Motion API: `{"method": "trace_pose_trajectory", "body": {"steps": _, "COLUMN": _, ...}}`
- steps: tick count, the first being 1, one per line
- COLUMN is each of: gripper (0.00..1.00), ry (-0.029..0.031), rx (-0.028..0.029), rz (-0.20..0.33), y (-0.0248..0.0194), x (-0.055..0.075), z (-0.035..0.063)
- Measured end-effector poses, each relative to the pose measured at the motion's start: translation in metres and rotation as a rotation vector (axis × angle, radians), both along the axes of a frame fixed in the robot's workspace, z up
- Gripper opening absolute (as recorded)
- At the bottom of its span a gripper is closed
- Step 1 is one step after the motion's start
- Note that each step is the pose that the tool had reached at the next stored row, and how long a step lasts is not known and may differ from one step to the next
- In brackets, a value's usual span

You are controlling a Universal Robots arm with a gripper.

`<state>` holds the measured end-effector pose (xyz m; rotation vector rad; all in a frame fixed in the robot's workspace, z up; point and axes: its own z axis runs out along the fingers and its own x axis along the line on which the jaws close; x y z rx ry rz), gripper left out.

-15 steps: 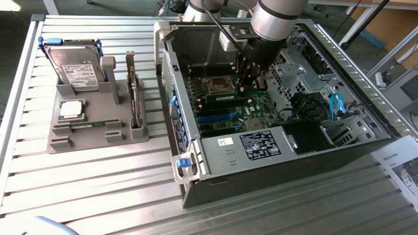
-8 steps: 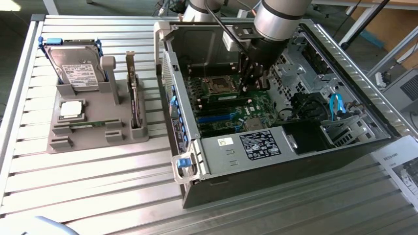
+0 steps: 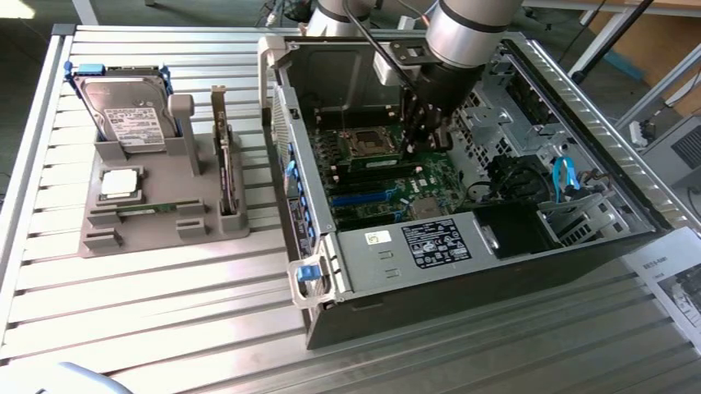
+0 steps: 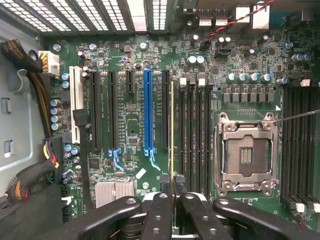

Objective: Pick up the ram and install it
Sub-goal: 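Insert the ram into the slot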

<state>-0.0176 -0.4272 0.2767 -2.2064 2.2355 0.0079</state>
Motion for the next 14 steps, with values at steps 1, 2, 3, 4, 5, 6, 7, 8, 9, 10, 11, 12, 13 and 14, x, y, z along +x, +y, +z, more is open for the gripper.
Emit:
{"method": "trace_pose_trajectory", "body": {"steps": 1, "gripper": 0.12, "ry": 0.0000, "rx": 0.0001, "rz": 0.000, "y": 0.0005, "x": 0.0000, "z": -0.0001}}
{"method": "trace_pose_trajectory", "body": {"steps": 2, "gripper": 0.12, "ry": 0.0000, "rx": 0.0000, "rz": 0.000, "y": 0.0009, "x": 0.0000, "z": 0.0000}}
{"method": "trace_pose_trajectory", "body": {"steps": 3, "gripper": 0.12, "ry": 0.0000, "rx": 0.0000, "rz": 0.000, "y": 0.0015, "x": 0.0000, "z": -0.0001}}
{"method": "trace_pose_trajectory", "body": {"steps": 4, "gripper": 0.12, "ry": 0.0000, "rx": 0.0001, "rz": 0.000, "y": 0.0020, "x": 0.0000, "z": -0.0001}}
{"method": "trace_pose_trajectory", "body": {"steps": 5, "gripper": 0.12, "ry": 0.0000, "rx": 0.0001, "rz": 0.000, "y": 0.0027, "x": 0.0000, "z": -0.0001}}
{"method": "trace_pose_trajectory", "body": {"steps": 6, "gripper": 0.12, "ry": 0.0000, "rx": 0.0001, "rz": 0.000, "y": 0.0034, "x": 0.0000, "z": -0.0001}}
{"method": "trace_pose_trajectory", "body": {"steps": 7, "gripper": 0.12, "ry": 0.0000, "rx": 0.0000, "rz": 0.000, "y": 0.0042, "x": 0.0000, "z": -0.0002}}
{"method": "trace_pose_trajectory", "body": {"steps": 8, "gripper": 0.12, "ry": 0.0000, "rx": 0.0002, "rz": 0.000, "y": 0.0048, "x": 0.0000, "z": -0.0003}}
{"method": "trace_pose_trajectory", "body": {"steps": 9, "gripper": 0.12, "ry": 0.0000, "rx": 0.0001, "rz": 0.000, "y": 0.0054, "x": 0.0000, "z": -0.0004}}
{"method": "trace_pose_trajectory", "body": {"steps": 10, "gripper": 0.12, "ry": 0.0000, "rx": 0.0001, "rz": 0.000, "y": 0.0059, "x": 0.0000, "z": -0.0005}}
{"method": "trace_pose_trajectory", "body": {"steps": 11, "gripper": 0.12, "ry": 0.0000, "rx": 0.0001, "rz": 0.000, "y": 0.0065, "x": 0.0000, "z": -0.0006}}
{"method": "trace_pose_trajectory", "body": {"steps": 12, "gripper": 0.12, "ry": 0.0000, "rx": 0.0000, "rz": 0.000, "y": 0.0070, "x": 0.0000, "z": -0.0007}}
{"method": "trace_pose_trajectory", "body": {"steps": 13, "gripper": 0.12, "ry": 0.0000, "rx": 0.0001, "rz": 0.000, "y": 0.0075, "x": 0.0000, "z": -0.0009}}
{"method": "trace_pose_trajectory", "body": {"steps": 14, "gripper": 0.12, "ry": 0.0000, "rx": 0.0002, "rz": 0.000, "y": 0.0077, "x": 0.0000, "z": -0.0011}}
